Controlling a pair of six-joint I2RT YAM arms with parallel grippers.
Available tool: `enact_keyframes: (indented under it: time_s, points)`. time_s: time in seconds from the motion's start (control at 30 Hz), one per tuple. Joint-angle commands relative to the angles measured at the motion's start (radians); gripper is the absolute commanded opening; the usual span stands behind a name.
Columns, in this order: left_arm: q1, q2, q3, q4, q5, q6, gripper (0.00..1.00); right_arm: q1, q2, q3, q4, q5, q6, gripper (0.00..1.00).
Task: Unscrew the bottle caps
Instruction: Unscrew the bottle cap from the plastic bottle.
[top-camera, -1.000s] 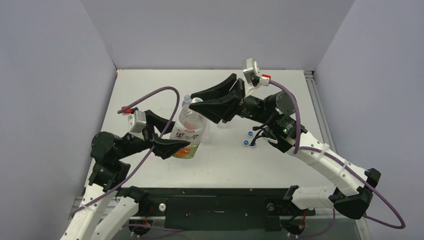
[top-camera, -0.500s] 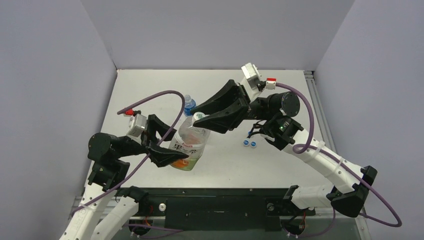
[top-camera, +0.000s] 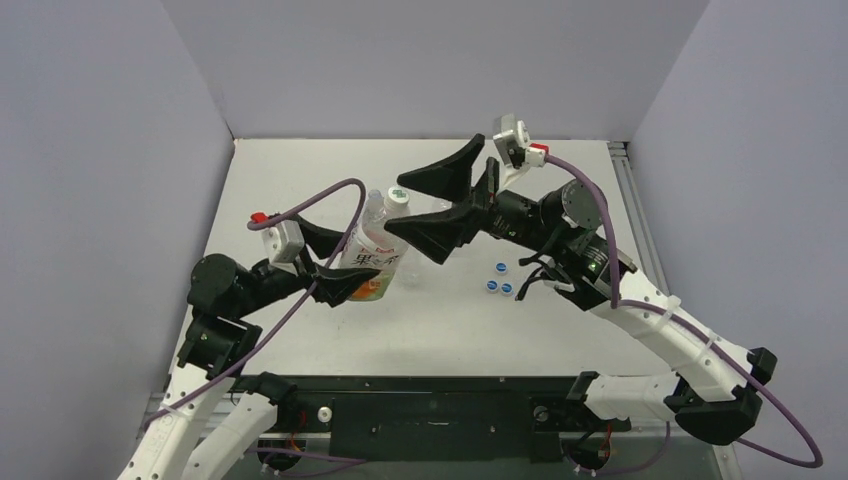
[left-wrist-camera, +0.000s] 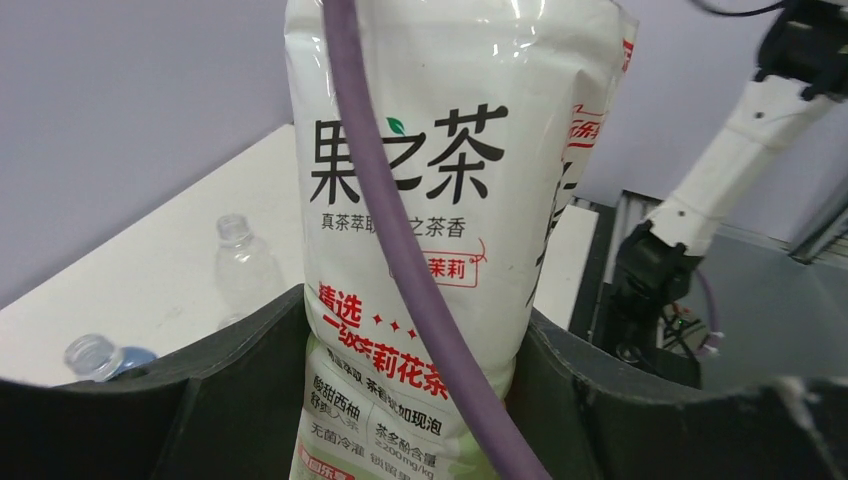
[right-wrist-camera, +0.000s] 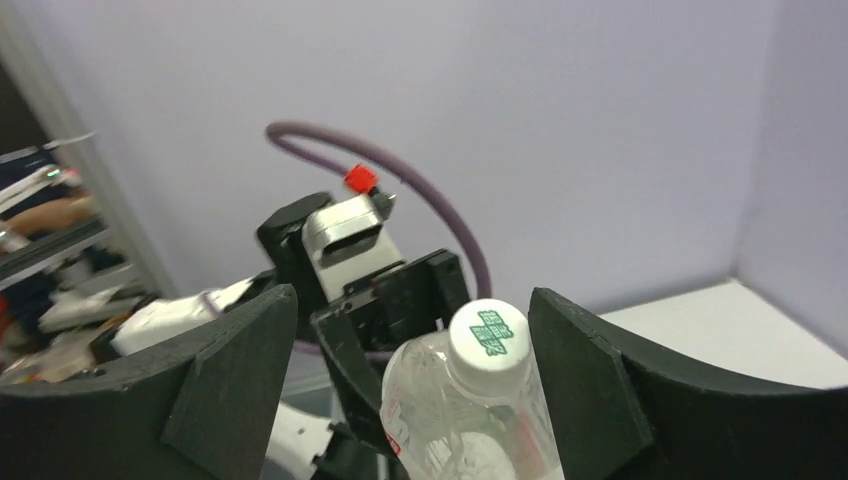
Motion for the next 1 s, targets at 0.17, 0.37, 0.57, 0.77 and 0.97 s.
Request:
enact_keyframes:
  time_s: [0.17,0.37,0.57,0.77,0.97]
  points:
    - [0.003,0.005,0.03,-0.053,-0.378,0.21,0.0,0.211,0.047,0.195,-0.341,0.856,-0.195,0.75]
    - [0.003,-0.007,0.019,-0.035,-0.376,0.215,0.0,0.229,0.077,0.192,-0.308,0.951,-0.159,0.57]
    - [0.003,-0.008,0.011,-0.032,-0.366,0.211,0.0,0.229,0.097,0.208,-0.28,0.96,-0.146,0.49]
    - [0.003,-0.01,0.005,-0.032,-0.374,0.219,0.0,0.229,0.122,0.225,-0.251,0.917,-0.127,0.47]
    - [0.003,-0.017,0.002,-0.032,-0.373,0.219,0.0,0.229,0.17,0.249,-0.249,0.898,-0.107,0.46]
